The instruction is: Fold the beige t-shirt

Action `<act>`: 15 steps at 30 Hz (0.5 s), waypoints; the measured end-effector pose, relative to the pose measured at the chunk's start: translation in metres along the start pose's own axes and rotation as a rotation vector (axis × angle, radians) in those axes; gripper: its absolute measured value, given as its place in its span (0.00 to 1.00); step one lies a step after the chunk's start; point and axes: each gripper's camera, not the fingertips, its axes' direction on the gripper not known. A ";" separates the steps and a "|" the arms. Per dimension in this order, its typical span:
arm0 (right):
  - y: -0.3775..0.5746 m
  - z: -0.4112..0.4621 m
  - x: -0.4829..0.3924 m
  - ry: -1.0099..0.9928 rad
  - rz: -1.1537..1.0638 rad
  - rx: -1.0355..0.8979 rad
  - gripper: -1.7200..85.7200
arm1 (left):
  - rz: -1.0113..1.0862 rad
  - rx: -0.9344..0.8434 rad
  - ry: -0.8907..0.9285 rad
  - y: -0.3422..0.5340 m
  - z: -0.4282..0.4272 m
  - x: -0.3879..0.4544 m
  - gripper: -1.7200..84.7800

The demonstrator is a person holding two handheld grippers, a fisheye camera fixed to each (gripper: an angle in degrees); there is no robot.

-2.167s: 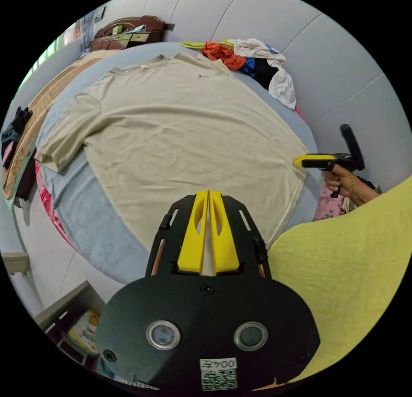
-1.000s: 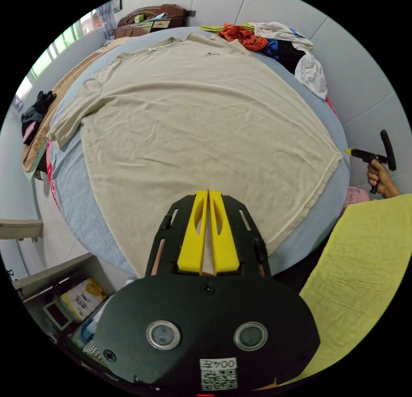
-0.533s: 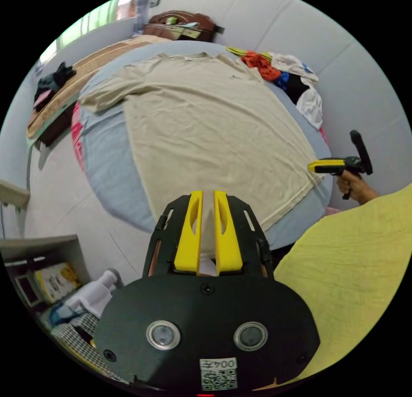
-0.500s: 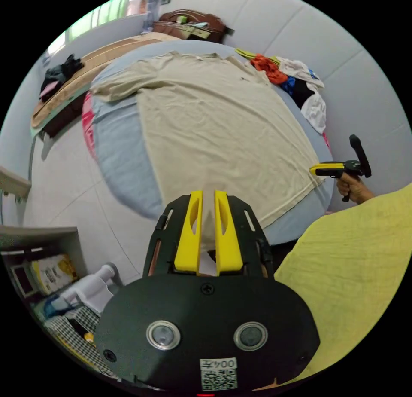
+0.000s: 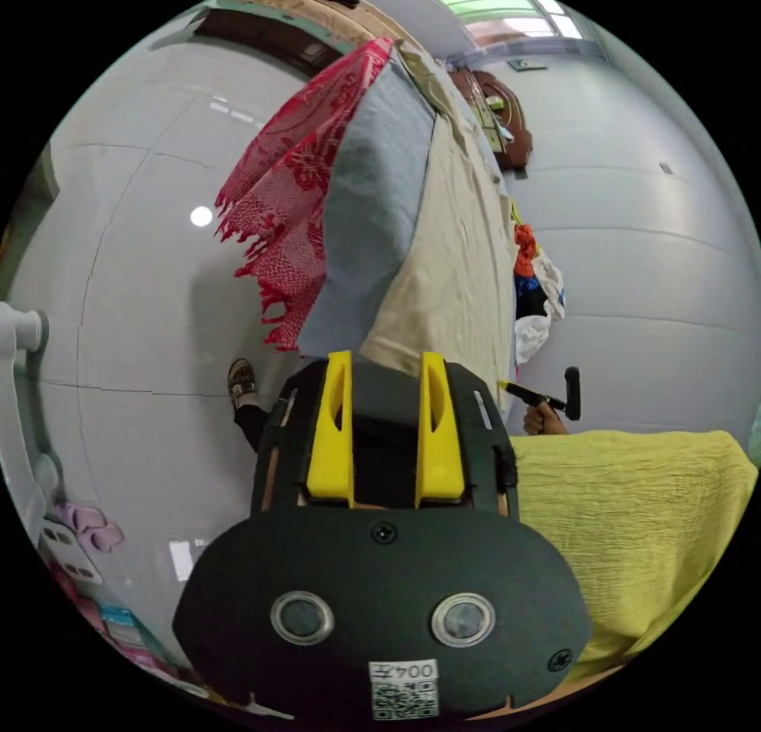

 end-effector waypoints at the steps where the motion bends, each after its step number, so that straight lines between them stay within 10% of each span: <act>1: -0.003 0.001 -0.001 -0.002 -0.002 -0.002 0.07 | -0.003 0.003 0.015 -0.001 -0.001 -0.004 0.17; 15: -0.030 0.011 -0.019 0.034 -0.024 -0.042 0.06 | 0.042 -0.047 0.078 -0.017 -0.020 -0.026 0.05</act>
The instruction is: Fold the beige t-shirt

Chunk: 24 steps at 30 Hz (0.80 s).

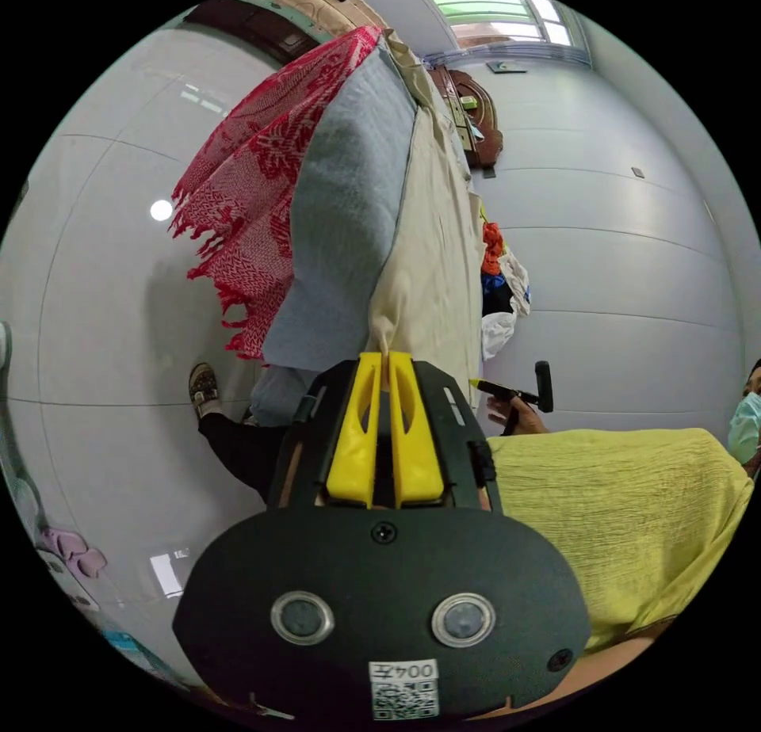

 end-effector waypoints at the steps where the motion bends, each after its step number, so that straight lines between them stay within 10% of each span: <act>1: -0.002 0.001 -0.005 0.023 -0.025 -0.008 0.06 | 0.002 0.001 -0.010 0.000 -0.002 0.002 0.05; 24: 0.011 0.012 -0.016 0.002 -0.080 0.008 0.11 | -0.074 0.050 -0.161 0.028 0.000 0.031 0.03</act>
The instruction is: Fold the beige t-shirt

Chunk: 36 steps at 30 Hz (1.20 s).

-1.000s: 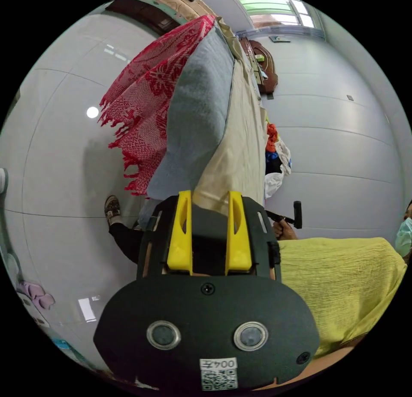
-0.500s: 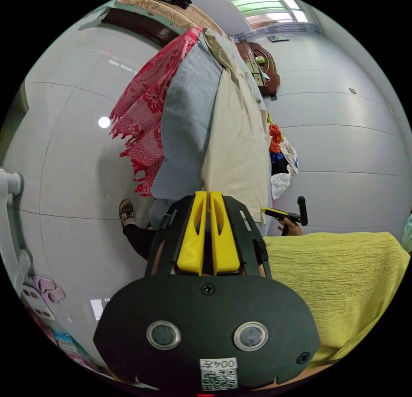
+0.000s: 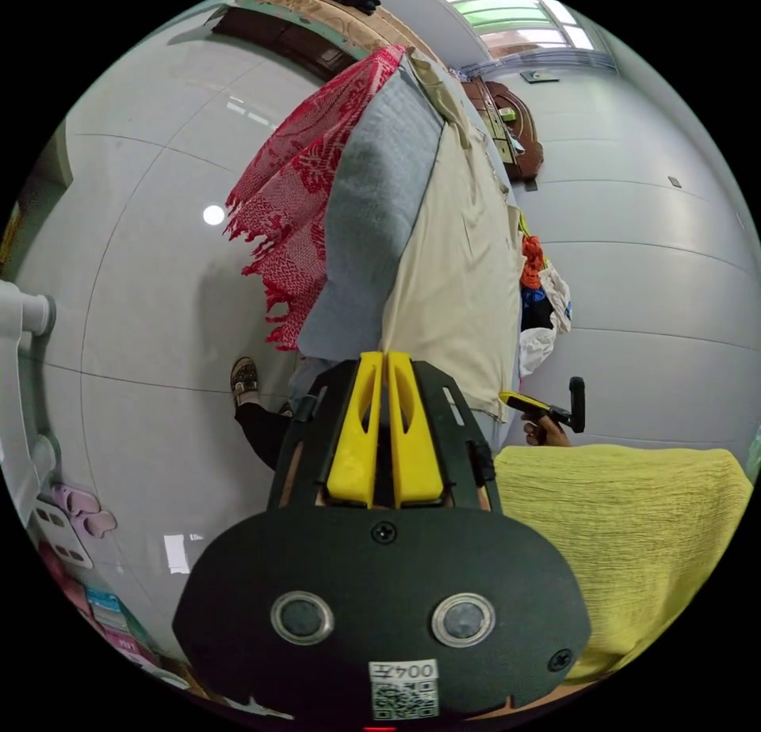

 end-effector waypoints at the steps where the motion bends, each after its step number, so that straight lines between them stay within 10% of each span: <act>1: 0.005 0.000 0.003 -0.024 0.001 0.018 0.11 | 0.000 -0.001 -0.004 0.001 0.001 0.001 0.04; 12: 0.059 -0.016 0.019 0.018 -0.012 0.182 0.15 | 0.192 0.195 -0.180 0.005 -0.038 0.104 0.07; 23: 0.092 0.018 0.021 0.130 -0.119 0.168 0.18 | 0.631 -0.217 -0.443 -0.005 0.154 0.242 0.13; 36: 0.023 -0.014 0.033 0.064 -0.080 0.302 0.18 | 0.734 -0.193 -0.609 0.026 0.196 0.293 0.12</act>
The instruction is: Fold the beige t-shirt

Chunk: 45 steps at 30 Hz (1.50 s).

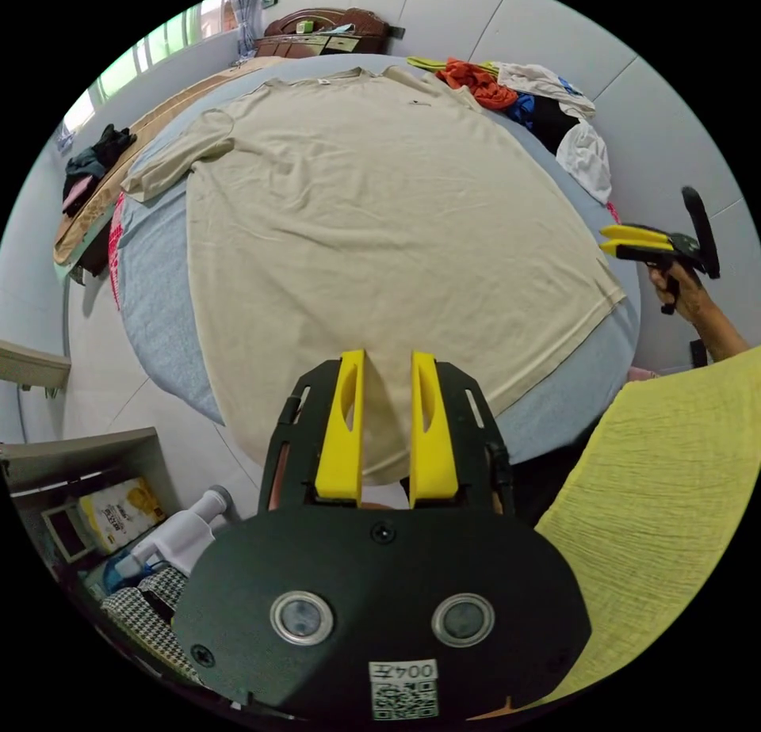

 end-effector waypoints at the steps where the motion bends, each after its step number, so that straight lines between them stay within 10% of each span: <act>1: -0.017 0.013 -0.003 -0.001 -0.019 -0.028 0.18 | 0.002 -0.002 -0.002 -0.001 0.000 0.002 0.12; 20: -0.071 0.088 0.004 0.092 -0.033 -0.411 0.14 | -0.084 -0.049 0.054 -0.045 -0.012 -0.003 0.07; 33: -0.100 0.117 0.012 0.087 0.005 -0.492 0.14 | 0.420 -0.052 -0.181 -0.179 0.030 -0.091 0.17; 45: -0.115 0.134 0.021 0.077 0.024 -0.513 0.14 | 0.449 0.123 -0.179 -0.200 0.010 -0.126 0.17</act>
